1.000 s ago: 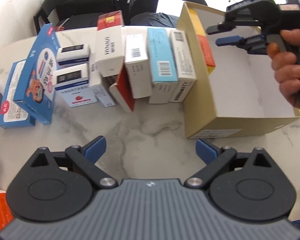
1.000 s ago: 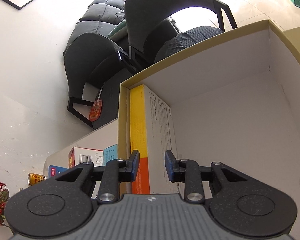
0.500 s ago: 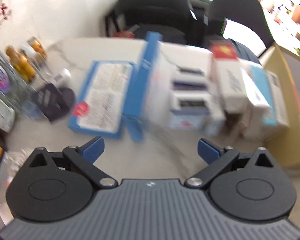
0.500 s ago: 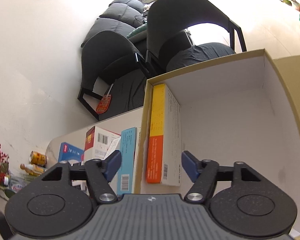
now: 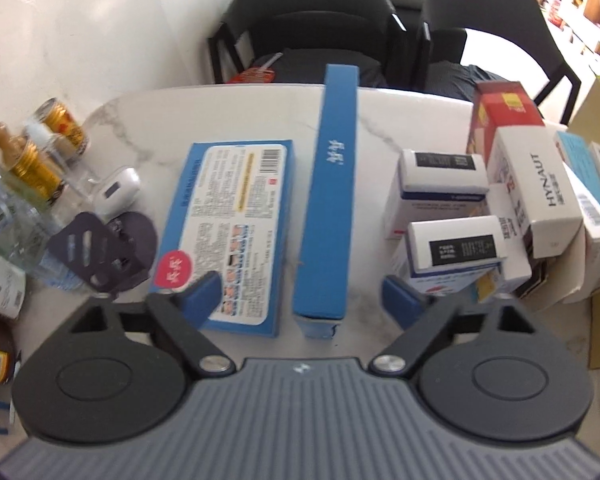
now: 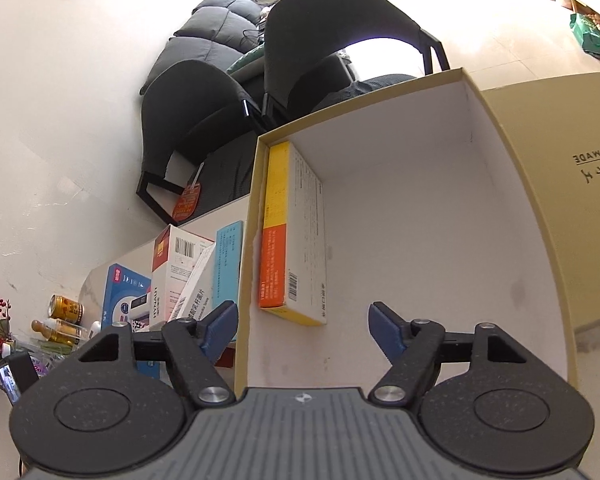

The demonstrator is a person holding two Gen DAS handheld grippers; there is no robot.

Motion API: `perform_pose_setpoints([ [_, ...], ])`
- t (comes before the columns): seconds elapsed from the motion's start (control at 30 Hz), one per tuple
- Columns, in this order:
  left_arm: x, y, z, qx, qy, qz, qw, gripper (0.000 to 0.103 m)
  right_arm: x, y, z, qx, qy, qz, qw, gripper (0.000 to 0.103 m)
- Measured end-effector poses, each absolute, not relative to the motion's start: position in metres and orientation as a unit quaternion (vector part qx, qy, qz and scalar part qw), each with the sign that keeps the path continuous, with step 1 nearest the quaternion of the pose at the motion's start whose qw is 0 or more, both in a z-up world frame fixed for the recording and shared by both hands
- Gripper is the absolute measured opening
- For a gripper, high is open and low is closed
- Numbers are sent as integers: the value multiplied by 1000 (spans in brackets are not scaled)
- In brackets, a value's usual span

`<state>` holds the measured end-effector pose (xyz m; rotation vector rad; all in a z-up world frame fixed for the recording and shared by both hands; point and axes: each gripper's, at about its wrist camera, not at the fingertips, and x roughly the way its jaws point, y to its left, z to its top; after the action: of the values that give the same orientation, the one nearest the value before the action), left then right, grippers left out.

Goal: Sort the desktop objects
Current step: 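Grasp the long blue medicine box with the left tool, then grasp the blue box with the right tool while the left tool opens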

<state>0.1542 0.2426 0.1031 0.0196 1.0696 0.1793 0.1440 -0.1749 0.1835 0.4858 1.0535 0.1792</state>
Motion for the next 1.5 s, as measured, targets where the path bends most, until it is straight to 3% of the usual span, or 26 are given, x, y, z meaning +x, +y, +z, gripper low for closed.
perform_pose_setpoints([
  [0.07, 155, 246, 100, -6, 519, 84, 851, 35, 142, -174, 185, 226, 495, 85, 835, 70],
  [0.17, 152, 249, 99, -29, 519, 77, 851, 22, 138, -171, 187, 221, 490, 86, 838, 64],
  [0.47, 125, 239, 104, -54, 513, 79, 853, 20, 134, -159, 189, 208, 487, 104, 842, 56],
  [0.93, 14, 172, 109, -96, 539, 82, 833, 20, 128, -117, 183, 185, 512, 158, 824, 56],
  [1.23, 5, 164, 110, -102, 536, 80, 834, 21, 115, -63, 181, 141, 525, 223, 810, 55],
  [1.5, -1, 161, 109, -103, 533, 68, 837, 21, 102, -28, 176, 107, 539, 257, 795, 45],
])
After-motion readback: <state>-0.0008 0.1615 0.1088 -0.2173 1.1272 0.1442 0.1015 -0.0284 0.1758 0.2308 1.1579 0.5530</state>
